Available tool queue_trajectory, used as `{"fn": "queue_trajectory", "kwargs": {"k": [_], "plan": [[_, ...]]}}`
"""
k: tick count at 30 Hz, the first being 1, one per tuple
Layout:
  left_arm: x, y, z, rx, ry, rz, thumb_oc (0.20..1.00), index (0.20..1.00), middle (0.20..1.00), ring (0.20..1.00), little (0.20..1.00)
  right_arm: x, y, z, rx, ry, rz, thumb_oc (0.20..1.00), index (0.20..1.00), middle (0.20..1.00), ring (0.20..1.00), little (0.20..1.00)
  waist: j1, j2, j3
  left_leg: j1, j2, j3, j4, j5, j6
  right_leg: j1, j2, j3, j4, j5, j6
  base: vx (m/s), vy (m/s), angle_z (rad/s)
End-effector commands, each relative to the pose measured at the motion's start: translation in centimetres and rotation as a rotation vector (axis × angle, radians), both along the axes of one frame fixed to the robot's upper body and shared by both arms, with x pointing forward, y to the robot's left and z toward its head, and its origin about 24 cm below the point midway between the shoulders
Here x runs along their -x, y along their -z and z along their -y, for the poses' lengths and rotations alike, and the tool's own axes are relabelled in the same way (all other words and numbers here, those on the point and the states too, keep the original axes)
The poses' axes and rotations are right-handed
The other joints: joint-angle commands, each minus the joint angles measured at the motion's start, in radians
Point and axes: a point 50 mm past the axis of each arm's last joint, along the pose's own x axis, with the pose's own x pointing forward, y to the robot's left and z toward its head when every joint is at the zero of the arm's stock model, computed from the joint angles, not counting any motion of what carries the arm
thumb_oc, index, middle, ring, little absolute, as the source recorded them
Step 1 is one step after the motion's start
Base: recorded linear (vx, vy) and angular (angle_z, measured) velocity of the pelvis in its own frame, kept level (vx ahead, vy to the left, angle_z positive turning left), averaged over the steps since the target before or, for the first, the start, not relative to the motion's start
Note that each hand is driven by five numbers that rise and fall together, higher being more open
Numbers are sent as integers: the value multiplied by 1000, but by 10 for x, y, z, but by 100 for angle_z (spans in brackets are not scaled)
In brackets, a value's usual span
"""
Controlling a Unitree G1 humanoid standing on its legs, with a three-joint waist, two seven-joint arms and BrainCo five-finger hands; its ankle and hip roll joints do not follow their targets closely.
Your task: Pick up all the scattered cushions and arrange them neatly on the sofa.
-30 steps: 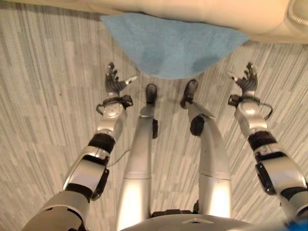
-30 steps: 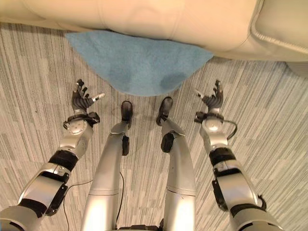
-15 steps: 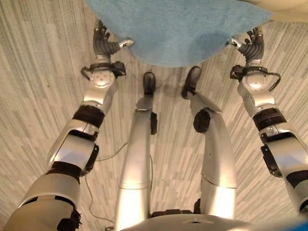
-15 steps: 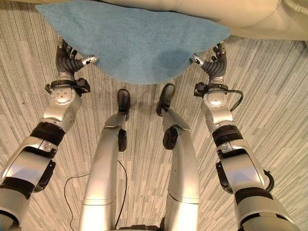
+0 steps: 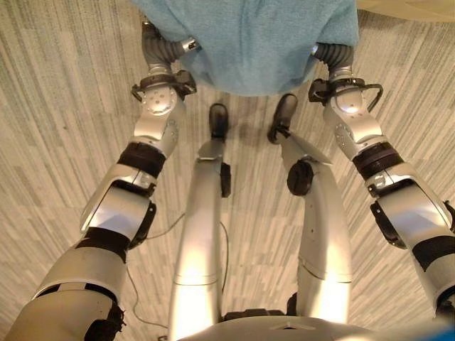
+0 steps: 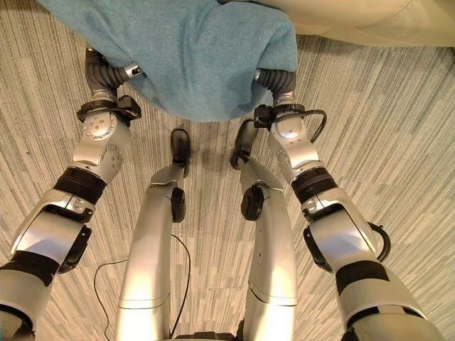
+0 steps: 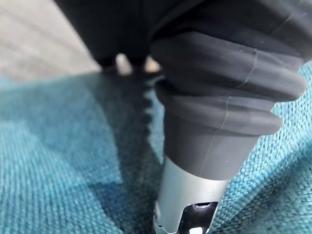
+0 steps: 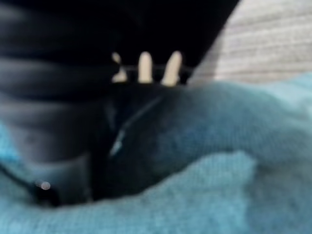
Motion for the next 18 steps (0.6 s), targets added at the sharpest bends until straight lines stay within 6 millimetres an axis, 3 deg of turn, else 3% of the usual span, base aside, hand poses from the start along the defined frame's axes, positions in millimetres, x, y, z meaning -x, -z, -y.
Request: {"fn": "queue_trajectory", "kwargs": {"k": [1,7,14,17,18], "plan": [[13,-14,43,104,174,165,200,200,200,200,200,38,-27,-108,-21,-443,190,200,200,200,200,200,-2,50,-80,51,-52,-76,1,-44,-17,55,2,36,49,-64,151,0,0,0],[20,-9,46,132,213,190,200,200,200,200,200,40,-28,-99,-3,-413,228,200,200,200,200,200,-5,50,-119,101,-52,-77,-54,-37,-19,107,8,21,1,-55,149,-15,-4,1],[32,20,54,188,274,174,200,200,200,200,200,43,-16,-74,-32,-344,245,200,200,200,200,200,1,49,-130,349,-44,-89,-267,-11,-25,347,25,-17,-173,-32,153,-77,-29,10],[40,38,57,191,300,152,200,200,200,200,200,46,1,-62,-52,-327,228,200,200,200,200,200,8,50,-128,466,-45,-101,-353,2,-33,460,24,-29,-248,-17,156,-34,-63,16],[48,63,57,211,316,111,200,200,200,200,200,49,30,-48,-75,-292,169,200,200,200,200,200,19,49,-132,589,-48,-114,-425,12,-42,574,16,-50,-310,-8,157,-14,-80,17]]}}
